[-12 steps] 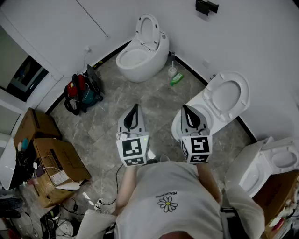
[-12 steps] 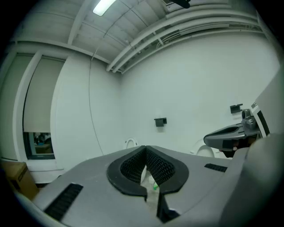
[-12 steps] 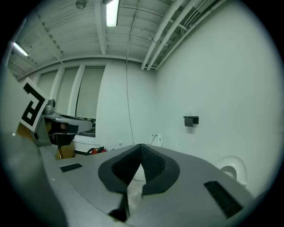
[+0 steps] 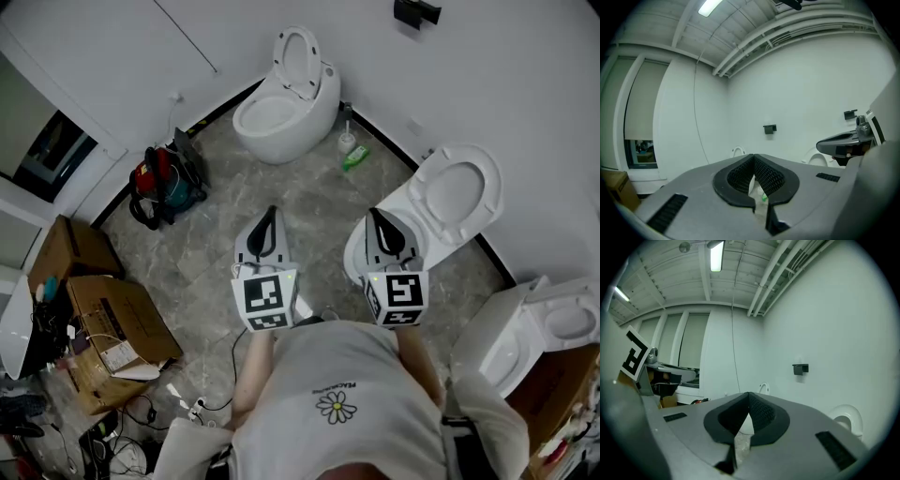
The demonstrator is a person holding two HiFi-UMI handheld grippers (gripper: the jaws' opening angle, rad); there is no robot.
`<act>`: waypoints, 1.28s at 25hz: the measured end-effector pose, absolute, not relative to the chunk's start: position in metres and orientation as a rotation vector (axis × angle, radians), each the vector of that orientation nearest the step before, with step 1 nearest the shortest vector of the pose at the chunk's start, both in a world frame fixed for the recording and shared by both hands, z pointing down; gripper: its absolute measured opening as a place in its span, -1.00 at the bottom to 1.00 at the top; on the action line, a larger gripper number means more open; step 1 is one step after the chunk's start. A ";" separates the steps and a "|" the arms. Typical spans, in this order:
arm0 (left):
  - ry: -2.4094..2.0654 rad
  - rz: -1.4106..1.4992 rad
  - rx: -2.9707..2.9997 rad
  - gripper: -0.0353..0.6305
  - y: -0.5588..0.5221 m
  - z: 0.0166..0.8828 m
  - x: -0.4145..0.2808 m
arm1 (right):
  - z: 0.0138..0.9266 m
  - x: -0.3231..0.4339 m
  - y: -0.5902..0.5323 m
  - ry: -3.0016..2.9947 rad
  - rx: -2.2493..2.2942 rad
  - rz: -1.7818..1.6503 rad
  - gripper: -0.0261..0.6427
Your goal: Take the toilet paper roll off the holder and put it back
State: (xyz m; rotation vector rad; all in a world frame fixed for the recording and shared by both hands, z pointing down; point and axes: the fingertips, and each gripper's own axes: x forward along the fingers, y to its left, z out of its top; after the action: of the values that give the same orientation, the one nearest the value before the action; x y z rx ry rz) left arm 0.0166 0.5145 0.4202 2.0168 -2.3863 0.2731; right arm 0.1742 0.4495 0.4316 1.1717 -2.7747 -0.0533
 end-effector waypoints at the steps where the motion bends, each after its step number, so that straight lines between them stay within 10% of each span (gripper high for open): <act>1: -2.382 0.276 2.019 -0.84 0.512 0.421 0.017 | 0.431 0.175 0.447 -2.775 1.181 -0.052 -0.89; 32: -2.139 0.160 2.348 -0.84 0.201 0.397 -0.105 | 0.436 0.082 0.179 -2.552 1.558 0.019 -0.89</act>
State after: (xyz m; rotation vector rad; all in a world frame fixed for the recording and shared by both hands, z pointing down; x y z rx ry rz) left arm -0.1051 0.2012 0.3970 2.3479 -2.1387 0.1600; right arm 0.0818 0.1790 0.4359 1.5583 -2.5518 0.0192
